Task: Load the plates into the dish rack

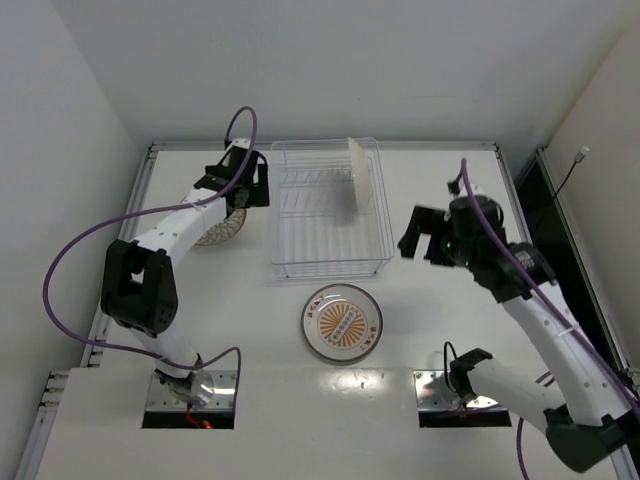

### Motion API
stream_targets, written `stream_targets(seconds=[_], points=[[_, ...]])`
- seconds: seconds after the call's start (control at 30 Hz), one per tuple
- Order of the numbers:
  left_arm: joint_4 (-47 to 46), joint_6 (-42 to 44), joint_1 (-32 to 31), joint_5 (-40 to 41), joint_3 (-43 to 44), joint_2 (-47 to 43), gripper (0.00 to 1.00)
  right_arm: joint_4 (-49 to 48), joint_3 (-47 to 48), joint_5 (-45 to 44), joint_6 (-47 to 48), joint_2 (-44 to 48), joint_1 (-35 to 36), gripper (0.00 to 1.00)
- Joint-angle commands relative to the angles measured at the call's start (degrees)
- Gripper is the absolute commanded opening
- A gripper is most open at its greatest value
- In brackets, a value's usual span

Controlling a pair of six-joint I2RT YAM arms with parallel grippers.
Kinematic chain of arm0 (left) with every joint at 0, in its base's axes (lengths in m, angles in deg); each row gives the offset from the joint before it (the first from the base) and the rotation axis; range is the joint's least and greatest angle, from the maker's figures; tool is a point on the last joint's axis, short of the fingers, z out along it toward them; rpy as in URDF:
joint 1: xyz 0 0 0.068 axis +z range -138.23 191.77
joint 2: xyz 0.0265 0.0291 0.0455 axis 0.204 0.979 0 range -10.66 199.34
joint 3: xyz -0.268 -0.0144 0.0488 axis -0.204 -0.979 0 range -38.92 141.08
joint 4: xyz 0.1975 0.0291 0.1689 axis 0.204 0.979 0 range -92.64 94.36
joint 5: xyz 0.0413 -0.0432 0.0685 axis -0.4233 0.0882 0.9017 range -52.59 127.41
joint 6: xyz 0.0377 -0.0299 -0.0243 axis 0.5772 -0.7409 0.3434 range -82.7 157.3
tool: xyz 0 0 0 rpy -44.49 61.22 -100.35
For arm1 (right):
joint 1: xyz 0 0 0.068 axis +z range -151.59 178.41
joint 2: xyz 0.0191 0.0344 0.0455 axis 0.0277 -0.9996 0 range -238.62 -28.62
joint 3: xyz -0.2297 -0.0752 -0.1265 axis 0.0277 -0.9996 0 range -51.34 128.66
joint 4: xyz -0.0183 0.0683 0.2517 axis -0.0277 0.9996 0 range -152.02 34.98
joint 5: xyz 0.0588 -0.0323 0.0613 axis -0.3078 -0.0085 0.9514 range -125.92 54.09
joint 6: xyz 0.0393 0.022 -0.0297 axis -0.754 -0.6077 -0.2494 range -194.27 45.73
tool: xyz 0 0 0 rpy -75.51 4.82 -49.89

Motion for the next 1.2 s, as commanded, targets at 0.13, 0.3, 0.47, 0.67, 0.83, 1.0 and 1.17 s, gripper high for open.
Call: stream_targets(seconds=[0.13,0.3,0.47,0.67,0.83,1.0,1.17], points=[[-0.3,0.5,0.0,0.6,1.1,1.1,0.92,-10.9,-34.5,26.1,-21.5,17.6,-0.9,1.00],[-0.3,0.5,0.0,0.1,1.1,1.6,0.92,-11.5,-39.3,26.1,-24.1,19.5,-0.9,1.00],[-0.3,0.5,0.0,0.1,1.1,1.6,0.92,-19.3,-45.8,32.3,-24.7,11.1,-0.4,0.98],[-0.3,0.5,0.0,0.1,1.1,1.6,0.92,-23.2,-47.0,34.7,-23.5,4.5,-0.9,0.98],[-0.3,0.5,0.0,0.1,1.1,1.1,0.92,-26.1,-46.3,35.2,-22.8,0.0,-0.9,0.87],[-0.3,0.5,0.0,0.1,1.1,1.1,0.92,-27.3,-44.0,35.9,-19.4,-7.2,-0.9,0.78],[-0.3,0.5,0.0,0.1,1.1,1.1,0.92,-30.2,-42.7,36.5,-17.4,-12.4,-0.9,0.72]])
